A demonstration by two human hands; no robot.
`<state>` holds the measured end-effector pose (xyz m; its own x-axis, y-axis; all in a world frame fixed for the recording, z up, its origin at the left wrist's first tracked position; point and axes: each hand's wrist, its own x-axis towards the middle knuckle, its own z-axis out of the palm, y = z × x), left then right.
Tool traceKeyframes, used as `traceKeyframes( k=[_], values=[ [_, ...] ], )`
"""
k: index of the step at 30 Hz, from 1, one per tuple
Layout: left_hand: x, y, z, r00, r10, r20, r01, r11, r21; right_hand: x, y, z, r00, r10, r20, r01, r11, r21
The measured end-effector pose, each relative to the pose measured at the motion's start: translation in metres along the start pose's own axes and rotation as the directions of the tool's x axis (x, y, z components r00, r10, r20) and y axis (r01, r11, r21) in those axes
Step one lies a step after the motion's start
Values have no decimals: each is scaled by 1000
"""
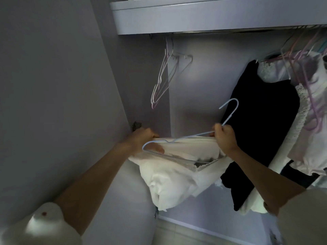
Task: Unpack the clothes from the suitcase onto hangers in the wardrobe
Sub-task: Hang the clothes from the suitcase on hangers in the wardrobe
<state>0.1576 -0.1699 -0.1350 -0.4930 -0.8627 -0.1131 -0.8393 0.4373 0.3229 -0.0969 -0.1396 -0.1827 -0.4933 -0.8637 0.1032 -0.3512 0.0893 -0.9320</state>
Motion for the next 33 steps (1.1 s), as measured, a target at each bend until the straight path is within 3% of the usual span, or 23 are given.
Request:
traceKeyframes(
  k=[3,6,9,11,12,14,15,16,17,20,22,24,26,28,30,33],
  values=[
    [6,-4,15,982,-184,-46,187,979,76,6,-10,-12,992,-60,-111,51,995,-82],
    [12,-6,26,964,-247,-96,263,938,226,12,-9,-24,972,-184,-147,146,961,-237],
    [16,-8,27,921,-363,-137,376,924,75,15,1,-38,961,-233,-147,182,938,-295],
    [19,-5,24,889,-447,-104,423,886,-193,14,5,-42,954,-269,-136,208,913,-350],
    [21,-1,23,875,-483,-33,429,806,-408,14,7,-43,946,-295,-136,224,895,-385],
    [21,10,21,849,-506,151,415,463,-783,13,7,-43,937,-315,-152,220,868,-444],
    [21,11,21,849,-492,192,398,356,-846,13,8,-43,933,-321,-164,214,858,-466],
    [22,11,21,857,-478,191,370,314,-874,13,10,-43,926,-336,-171,218,848,-484],
    [23,11,21,867,-476,147,342,354,-871,13,10,-44,922,-350,-168,229,839,-494],
    [28,10,18,863,-478,-162,251,685,-683,14,18,-42,919,-391,-51,303,783,-543],
    [31,18,15,853,-455,-254,187,722,-666,12,20,-35,918,-395,35,340,739,-581],
    [32,31,8,838,-502,-211,144,578,-804,9,20,-24,901,-425,84,383,688,-617],
    [35,40,3,854,-499,-148,122,468,-875,8,14,-15,911,-408,61,362,718,-595],
    [35,45,2,910,-400,-110,133,534,-835,11,6,-12,933,-361,-4,312,810,-496],
    [31,44,5,959,-277,-64,141,660,-738,14,-2,-11,939,-338,-63,290,878,-379],
    [28,27,18,984,-157,-83,120,931,-344,18,-7,-9,949,-306,-74,267,907,-324]
  ],
)
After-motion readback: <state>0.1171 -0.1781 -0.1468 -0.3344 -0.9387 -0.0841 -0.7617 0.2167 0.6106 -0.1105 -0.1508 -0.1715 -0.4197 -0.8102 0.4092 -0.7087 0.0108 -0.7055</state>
